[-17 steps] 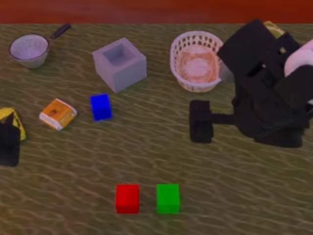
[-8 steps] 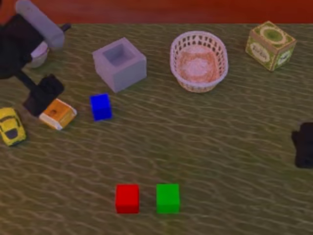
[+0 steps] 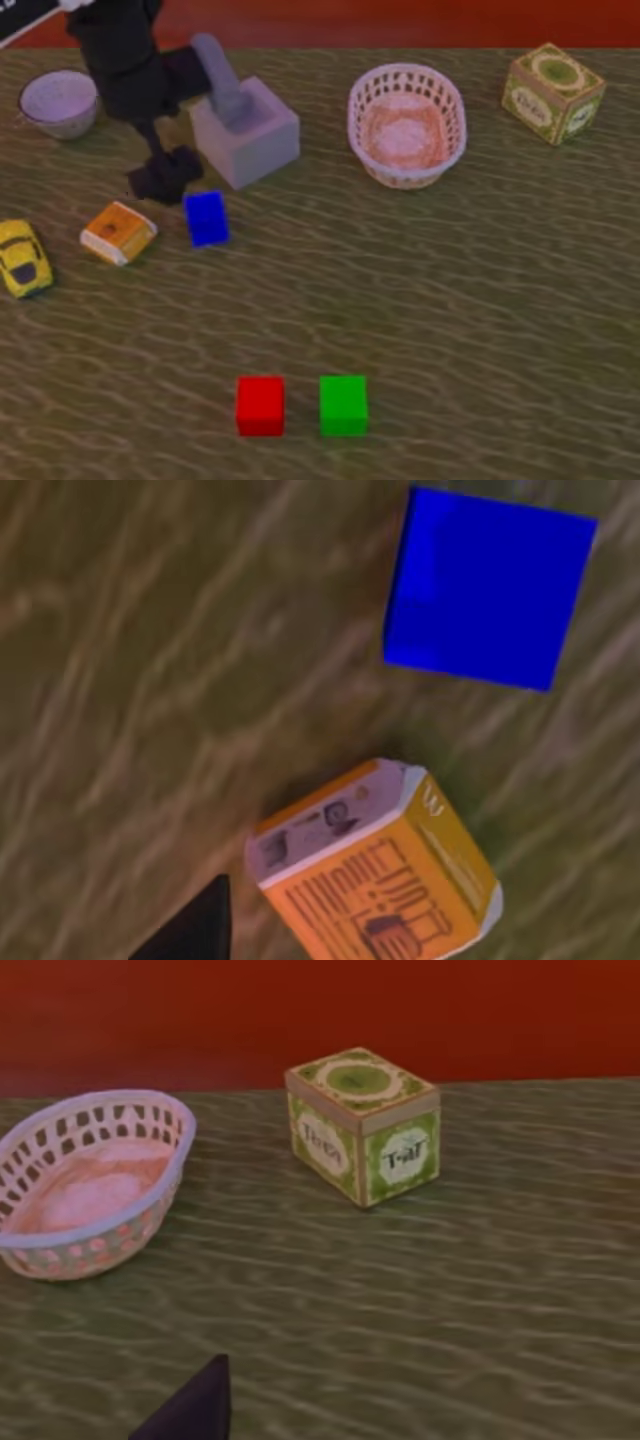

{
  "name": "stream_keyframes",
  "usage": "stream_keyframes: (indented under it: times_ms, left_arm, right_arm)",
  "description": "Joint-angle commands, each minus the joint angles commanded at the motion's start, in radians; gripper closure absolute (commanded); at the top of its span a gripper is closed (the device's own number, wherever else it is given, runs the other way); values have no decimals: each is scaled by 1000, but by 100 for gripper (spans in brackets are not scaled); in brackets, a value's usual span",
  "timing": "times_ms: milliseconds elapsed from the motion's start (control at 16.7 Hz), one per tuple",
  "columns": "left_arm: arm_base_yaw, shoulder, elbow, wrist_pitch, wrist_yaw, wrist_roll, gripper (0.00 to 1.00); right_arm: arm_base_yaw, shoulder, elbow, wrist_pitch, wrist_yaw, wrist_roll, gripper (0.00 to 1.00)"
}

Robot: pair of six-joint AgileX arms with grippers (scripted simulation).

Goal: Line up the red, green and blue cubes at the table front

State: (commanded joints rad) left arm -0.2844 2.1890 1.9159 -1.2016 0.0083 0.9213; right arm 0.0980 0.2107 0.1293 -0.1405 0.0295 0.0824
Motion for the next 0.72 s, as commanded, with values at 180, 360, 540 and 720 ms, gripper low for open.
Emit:
stream_keyframes:
  times_ms: [180,360,540,720]
  left_arm:
    - [-22,153,157,-72,-2,70,0]
    - [-32,224,232,-102,-3,102,0]
    - [-32,228,237,-104,-3,104,0]
    - [-28,228,231,-99,-3,104,0]
  right_arm:
    - [-58,-142,-88,91,-18,-55,0]
    - [-87,-207,-127,138,-29,-81,0]
    - [-88,-211,-129,141,-30,-82,0]
    - [-88,-211,-129,141,-30,-82,0]
